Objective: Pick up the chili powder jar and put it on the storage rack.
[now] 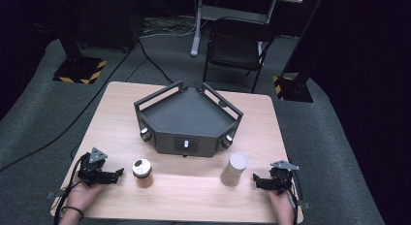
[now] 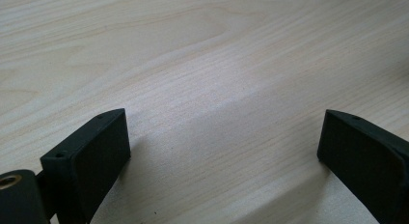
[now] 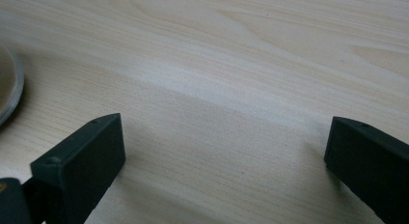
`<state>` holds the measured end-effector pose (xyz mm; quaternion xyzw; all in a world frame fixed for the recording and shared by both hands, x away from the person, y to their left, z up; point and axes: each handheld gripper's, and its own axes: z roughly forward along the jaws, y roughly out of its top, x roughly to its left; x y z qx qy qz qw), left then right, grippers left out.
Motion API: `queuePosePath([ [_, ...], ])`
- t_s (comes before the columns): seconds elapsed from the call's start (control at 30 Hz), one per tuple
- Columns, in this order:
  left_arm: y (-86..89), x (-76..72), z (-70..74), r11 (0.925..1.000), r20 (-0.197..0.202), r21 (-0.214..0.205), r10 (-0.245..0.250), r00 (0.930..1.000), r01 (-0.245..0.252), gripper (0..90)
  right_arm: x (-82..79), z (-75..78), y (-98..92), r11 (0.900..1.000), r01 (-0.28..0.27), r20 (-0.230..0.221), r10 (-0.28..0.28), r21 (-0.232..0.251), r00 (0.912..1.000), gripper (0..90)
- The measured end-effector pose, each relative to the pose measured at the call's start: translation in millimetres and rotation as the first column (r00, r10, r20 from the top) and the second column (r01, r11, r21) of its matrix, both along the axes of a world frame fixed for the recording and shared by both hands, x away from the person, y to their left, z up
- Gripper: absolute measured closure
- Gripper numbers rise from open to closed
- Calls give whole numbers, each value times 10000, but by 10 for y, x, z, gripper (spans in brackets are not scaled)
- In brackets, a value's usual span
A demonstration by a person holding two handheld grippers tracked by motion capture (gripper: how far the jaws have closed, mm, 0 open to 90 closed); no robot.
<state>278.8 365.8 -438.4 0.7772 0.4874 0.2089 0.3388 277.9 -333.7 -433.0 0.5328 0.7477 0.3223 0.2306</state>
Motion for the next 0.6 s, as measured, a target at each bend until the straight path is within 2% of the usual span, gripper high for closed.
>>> queuePosePath([
  [0.6, -22, 0, 6, 10000, -50, 42, 52, 10000, -52, 25, 0, 0, 0, 10000, -2, 1, 2, 2, 10000, 0],
])
